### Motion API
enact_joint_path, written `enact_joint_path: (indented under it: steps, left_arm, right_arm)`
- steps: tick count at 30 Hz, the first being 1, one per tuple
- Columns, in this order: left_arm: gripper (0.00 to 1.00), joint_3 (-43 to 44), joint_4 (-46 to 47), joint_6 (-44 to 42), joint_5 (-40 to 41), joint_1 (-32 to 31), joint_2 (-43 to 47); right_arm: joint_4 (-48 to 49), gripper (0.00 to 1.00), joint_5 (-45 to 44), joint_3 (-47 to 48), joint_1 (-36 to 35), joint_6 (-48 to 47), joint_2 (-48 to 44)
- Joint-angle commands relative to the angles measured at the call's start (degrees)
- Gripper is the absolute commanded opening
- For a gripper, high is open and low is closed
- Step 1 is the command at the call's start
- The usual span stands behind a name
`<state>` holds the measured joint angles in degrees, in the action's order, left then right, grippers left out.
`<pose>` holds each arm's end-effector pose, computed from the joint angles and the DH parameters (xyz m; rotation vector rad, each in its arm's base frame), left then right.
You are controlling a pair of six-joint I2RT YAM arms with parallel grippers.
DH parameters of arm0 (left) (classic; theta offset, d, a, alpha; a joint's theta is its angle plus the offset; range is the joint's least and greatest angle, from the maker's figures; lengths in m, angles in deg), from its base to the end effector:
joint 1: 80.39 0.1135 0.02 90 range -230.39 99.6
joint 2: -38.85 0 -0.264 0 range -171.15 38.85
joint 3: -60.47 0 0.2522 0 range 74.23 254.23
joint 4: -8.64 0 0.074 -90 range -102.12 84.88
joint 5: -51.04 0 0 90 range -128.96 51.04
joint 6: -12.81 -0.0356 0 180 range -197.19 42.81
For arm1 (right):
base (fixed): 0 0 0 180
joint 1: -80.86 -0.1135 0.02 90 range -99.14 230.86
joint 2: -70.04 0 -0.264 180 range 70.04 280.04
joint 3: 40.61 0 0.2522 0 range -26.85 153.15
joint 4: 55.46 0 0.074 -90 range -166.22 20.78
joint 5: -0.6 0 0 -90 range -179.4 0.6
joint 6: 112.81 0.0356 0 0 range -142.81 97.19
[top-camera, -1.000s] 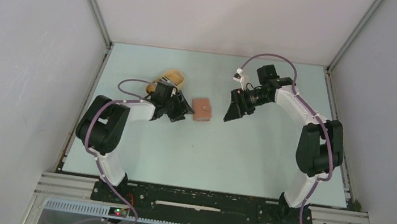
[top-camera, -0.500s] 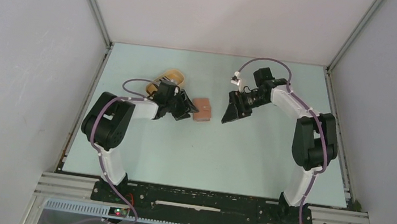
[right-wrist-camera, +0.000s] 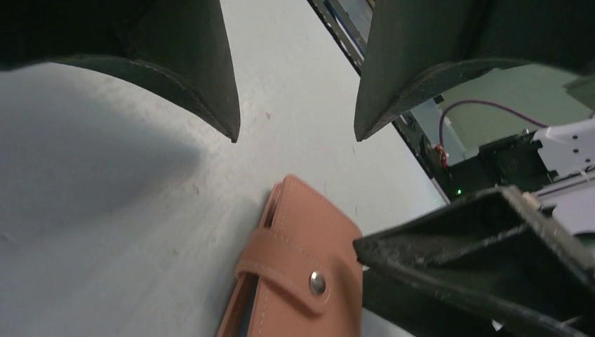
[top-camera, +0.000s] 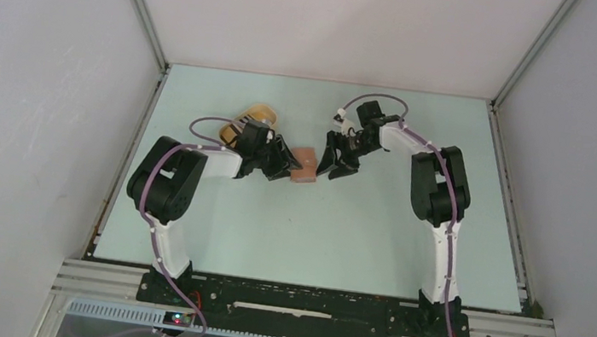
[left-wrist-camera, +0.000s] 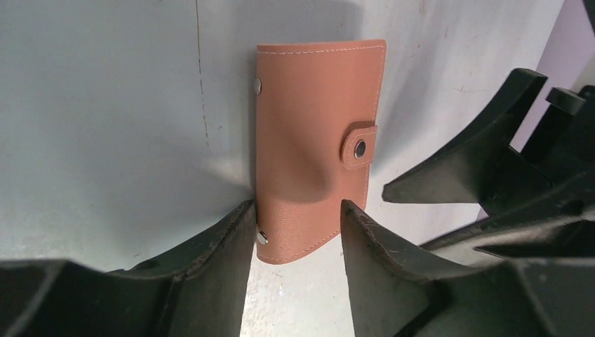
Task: Put the credit cards into the card holder
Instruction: Pick up the card holder from the center of the board.
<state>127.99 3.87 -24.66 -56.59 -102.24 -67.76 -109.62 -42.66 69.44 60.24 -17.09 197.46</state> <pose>0.3385 -0.1474 0.1327 -0.5042 2.4646 -0.9563 0.4142 0.1835 0.1545 -0.5486 2.7039 1.2599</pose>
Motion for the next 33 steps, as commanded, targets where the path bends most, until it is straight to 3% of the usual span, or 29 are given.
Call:
enact_joint_path:
  steps: [1,9,16,22,27,33]
  left_arm:
    - [0.54,-1.29,-5.39,-1.38,1.09,-0.93,-2.10]
    - [0.53,-0.88,-4.05,-0.62,-1.21,-1.02,-3.13]
    - [0.53,-1.28,-1.98,-0.27,-3.91,-1.03,-3.24]
    - [0.55,-2.72,1.18,1.28,-6.02,-0.71,-2.09]
    - [0.65,-4.43,3.85,2.54,-9.55,0.68,0.58]
    - [0.79,-12.05,15.30,5.77,-13.86,2.94,7.61]
  right_arm:
    - [2.98,0.68,-3.49,4.72,-1.93,7.57,2.68]
    - [4.94,0.63,-2.98,8.72,-3.11,10.51,8.40]
    - [7.69,0.52,-1.55,4.86,-3.82,12.20,8.38]
    - [10.69,0.23,-1.33,-0.35,-3.10,12.52,5.47]
    - [15.11,0.08,3.39,-5.60,-1.01,13.34,0.59]
    - [18.75,0.04,11.53,-12.32,1.09,9.26,-7.58]
